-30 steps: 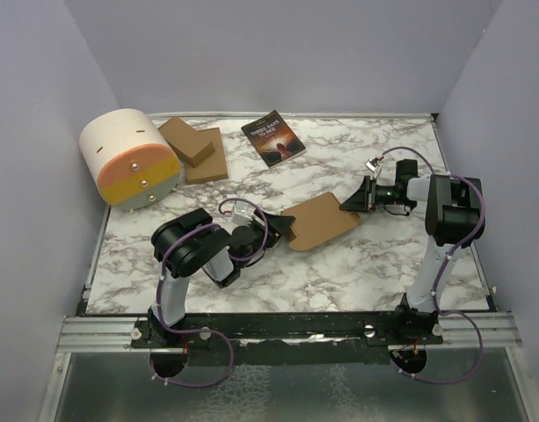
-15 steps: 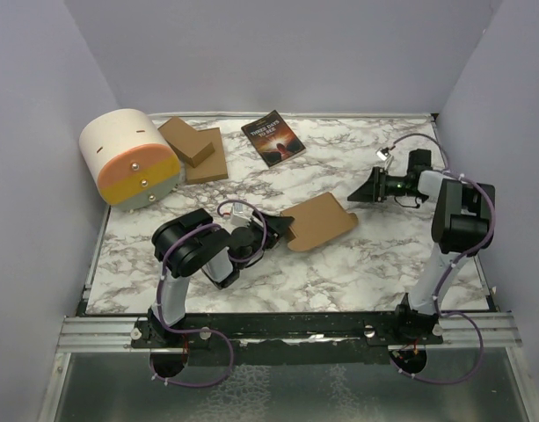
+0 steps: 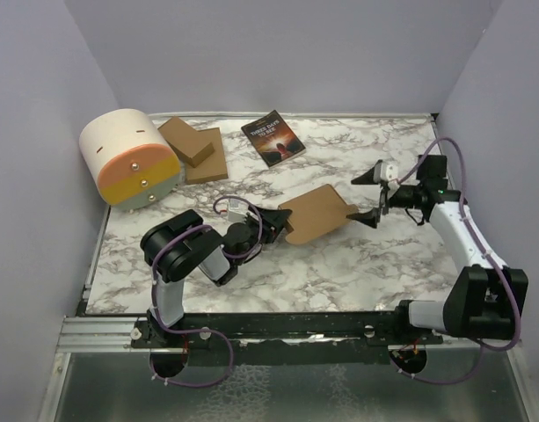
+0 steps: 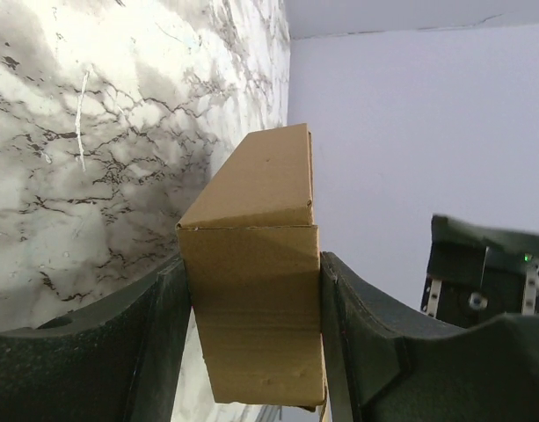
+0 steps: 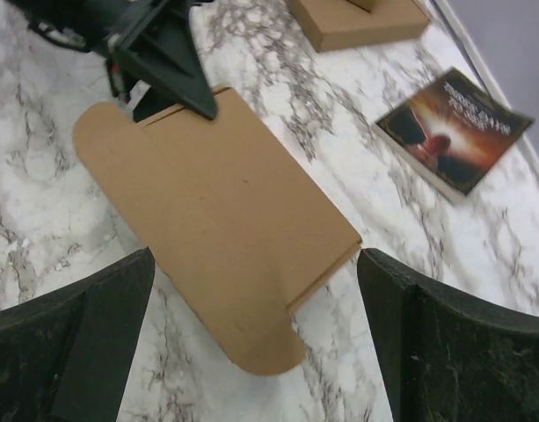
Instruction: Fold the paper box
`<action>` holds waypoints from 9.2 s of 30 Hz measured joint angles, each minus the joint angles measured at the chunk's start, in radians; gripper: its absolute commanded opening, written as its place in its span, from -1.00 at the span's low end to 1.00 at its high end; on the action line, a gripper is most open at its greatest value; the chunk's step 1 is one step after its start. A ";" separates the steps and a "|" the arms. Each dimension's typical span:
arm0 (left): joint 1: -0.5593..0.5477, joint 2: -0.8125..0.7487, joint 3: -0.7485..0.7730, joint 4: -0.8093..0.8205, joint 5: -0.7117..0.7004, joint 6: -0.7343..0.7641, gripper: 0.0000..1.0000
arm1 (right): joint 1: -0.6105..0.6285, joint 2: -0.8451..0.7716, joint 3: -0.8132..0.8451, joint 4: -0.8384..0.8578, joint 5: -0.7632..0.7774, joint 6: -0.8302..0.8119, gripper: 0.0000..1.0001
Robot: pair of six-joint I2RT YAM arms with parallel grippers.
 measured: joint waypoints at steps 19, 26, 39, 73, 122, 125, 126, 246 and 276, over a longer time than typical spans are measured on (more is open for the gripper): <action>0.061 -0.021 0.040 -0.144 0.100 -0.163 -0.11 | 0.523 -0.176 -0.491 0.554 0.534 -0.415 0.97; 0.078 -0.026 0.043 -0.165 0.143 -0.209 -0.11 | 0.593 -0.135 -0.580 0.805 0.662 -0.450 0.90; 0.080 -0.027 0.043 -0.165 0.182 -0.254 -0.11 | 0.638 0.014 -0.597 1.059 0.813 -0.486 0.23; 0.148 -0.705 -0.159 -0.444 0.086 0.097 0.98 | 0.542 -0.044 -0.309 0.791 0.694 0.062 -0.06; 0.123 -0.365 0.252 -1.027 0.306 0.736 0.89 | 0.346 0.601 -0.054 0.686 0.048 1.439 0.07; 0.122 -0.337 0.275 -1.061 0.306 0.747 0.89 | 0.347 0.602 -0.045 0.661 0.066 1.429 0.16; 0.121 -0.328 0.282 -1.073 0.306 0.751 0.89 | 0.347 0.602 -0.040 0.652 0.074 1.421 0.18; 0.175 -0.100 0.496 -1.119 0.567 0.866 0.48 | 0.415 0.504 0.051 0.136 0.456 0.775 -0.77; 0.267 0.015 0.632 -1.108 0.646 0.926 0.66 | 0.323 0.692 0.334 0.142 0.483 0.809 -0.73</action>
